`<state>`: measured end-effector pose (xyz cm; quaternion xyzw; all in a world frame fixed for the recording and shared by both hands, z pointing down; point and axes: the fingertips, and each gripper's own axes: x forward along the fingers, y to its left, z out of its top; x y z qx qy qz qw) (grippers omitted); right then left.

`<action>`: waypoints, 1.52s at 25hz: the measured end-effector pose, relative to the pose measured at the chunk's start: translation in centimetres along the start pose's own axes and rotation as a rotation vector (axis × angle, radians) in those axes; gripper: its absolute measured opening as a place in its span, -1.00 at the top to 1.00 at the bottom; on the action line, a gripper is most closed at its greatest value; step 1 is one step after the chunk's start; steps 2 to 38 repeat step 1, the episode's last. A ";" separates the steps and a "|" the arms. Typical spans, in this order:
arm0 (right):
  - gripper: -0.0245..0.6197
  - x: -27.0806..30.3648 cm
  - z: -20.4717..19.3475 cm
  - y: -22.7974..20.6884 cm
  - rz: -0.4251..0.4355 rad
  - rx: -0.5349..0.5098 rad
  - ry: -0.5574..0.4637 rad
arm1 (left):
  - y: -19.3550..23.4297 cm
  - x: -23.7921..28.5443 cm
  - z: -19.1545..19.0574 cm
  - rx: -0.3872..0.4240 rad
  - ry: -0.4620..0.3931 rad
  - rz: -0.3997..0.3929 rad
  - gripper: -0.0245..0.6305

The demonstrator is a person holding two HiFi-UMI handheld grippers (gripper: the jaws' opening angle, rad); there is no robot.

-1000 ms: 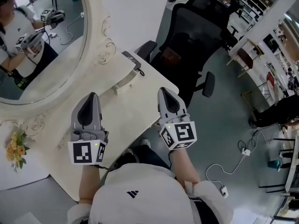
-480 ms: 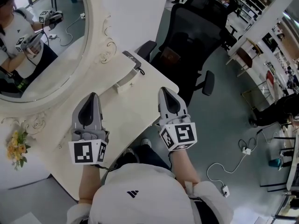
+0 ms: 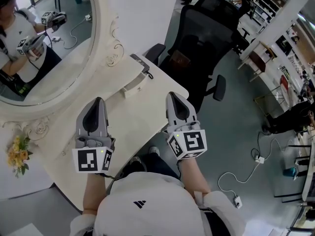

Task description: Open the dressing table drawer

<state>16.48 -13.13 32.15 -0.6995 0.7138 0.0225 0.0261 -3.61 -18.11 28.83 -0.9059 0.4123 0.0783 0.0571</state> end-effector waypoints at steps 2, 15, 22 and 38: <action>0.93 -0.1 0.0 0.0 -0.001 0.000 -0.002 | 0.0 -0.1 0.0 -0.001 -0.001 0.000 0.91; 0.93 -0.1 0.0 0.0 -0.001 0.000 -0.002 | 0.0 -0.1 0.0 -0.001 -0.001 0.000 0.91; 0.93 -0.1 0.0 0.0 -0.001 0.000 -0.002 | 0.0 -0.1 0.0 -0.001 -0.001 0.000 0.91; 0.93 -0.1 0.0 0.0 -0.001 0.000 -0.002 | 0.0 -0.1 0.0 -0.001 -0.001 0.000 0.91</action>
